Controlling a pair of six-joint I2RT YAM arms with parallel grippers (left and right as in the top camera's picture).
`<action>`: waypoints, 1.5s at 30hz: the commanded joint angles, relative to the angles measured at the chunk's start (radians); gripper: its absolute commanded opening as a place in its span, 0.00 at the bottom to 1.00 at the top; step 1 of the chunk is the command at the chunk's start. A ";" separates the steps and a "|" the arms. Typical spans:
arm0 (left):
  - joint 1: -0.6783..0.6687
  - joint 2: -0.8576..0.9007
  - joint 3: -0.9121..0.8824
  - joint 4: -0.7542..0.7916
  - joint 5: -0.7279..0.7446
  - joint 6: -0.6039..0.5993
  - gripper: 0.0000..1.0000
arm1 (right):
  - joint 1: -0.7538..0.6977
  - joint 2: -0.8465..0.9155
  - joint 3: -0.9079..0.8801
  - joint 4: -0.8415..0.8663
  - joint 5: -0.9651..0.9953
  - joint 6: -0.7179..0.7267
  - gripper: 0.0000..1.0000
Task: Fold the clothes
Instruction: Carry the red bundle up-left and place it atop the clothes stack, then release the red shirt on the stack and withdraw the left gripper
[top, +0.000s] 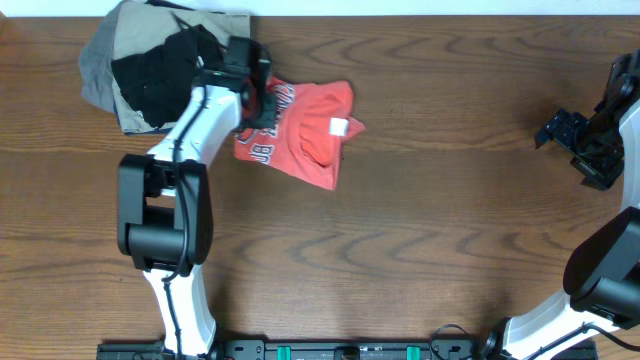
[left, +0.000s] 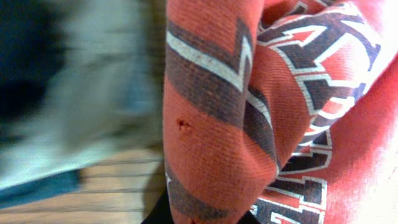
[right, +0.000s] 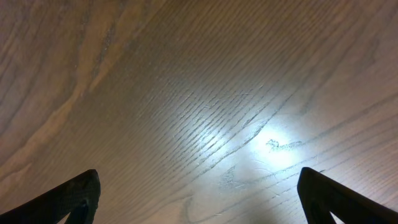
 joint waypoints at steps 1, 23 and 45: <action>0.013 0.014 0.069 0.000 -0.028 0.031 0.06 | -0.006 0.005 0.011 -0.001 0.004 0.015 0.99; 0.025 0.014 0.462 -0.174 -0.028 -0.178 0.06 | -0.006 0.005 0.011 -0.001 0.004 0.015 0.99; 0.240 0.014 0.483 -0.107 -0.074 -0.341 0.06 | -0.006 0.005 0.011 -0.001 0.004 0.015 0.99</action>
